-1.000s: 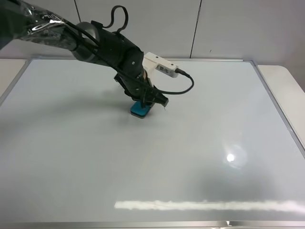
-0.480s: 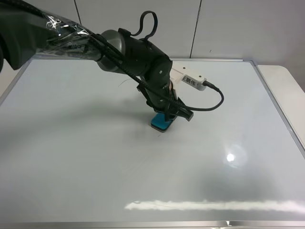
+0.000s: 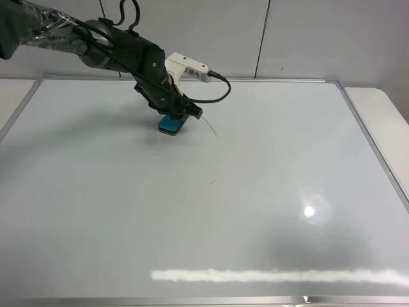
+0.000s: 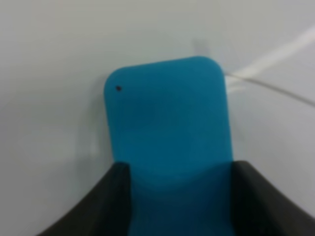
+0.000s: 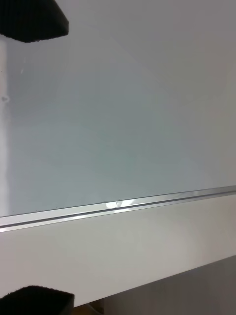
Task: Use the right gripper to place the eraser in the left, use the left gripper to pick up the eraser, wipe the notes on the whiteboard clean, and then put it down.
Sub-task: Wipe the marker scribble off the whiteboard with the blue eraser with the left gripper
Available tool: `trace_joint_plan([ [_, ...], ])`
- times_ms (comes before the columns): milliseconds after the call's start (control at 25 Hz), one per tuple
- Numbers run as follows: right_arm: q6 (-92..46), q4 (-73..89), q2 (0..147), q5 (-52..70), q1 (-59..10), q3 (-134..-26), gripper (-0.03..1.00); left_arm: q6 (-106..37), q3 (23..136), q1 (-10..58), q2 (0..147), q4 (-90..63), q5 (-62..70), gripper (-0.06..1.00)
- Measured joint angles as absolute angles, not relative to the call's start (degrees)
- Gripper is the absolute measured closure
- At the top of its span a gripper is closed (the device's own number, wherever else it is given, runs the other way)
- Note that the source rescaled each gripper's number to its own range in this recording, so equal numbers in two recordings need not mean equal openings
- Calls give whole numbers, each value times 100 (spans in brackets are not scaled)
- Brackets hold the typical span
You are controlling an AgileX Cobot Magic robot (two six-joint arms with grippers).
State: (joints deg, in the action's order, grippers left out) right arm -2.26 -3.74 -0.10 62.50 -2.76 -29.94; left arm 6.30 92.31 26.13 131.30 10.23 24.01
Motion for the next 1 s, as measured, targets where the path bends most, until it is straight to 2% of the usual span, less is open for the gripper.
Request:
trace_joint_plan([
  [240, -226, -374, -10, 6250, -276, -2994, -3, 427, 9557, 1916, 13239, 1034, 2520, 94],
  [480, -226, -374, -10, 6250, -276, -2994, -3, 385, 9568, 2073, 13247, 1094, 2603, 94],
  [1000, -226, -374, -10, 6250, -276, -2994, -3, 303, 9568, 4152, 13284, -34, 2661, 94],
])
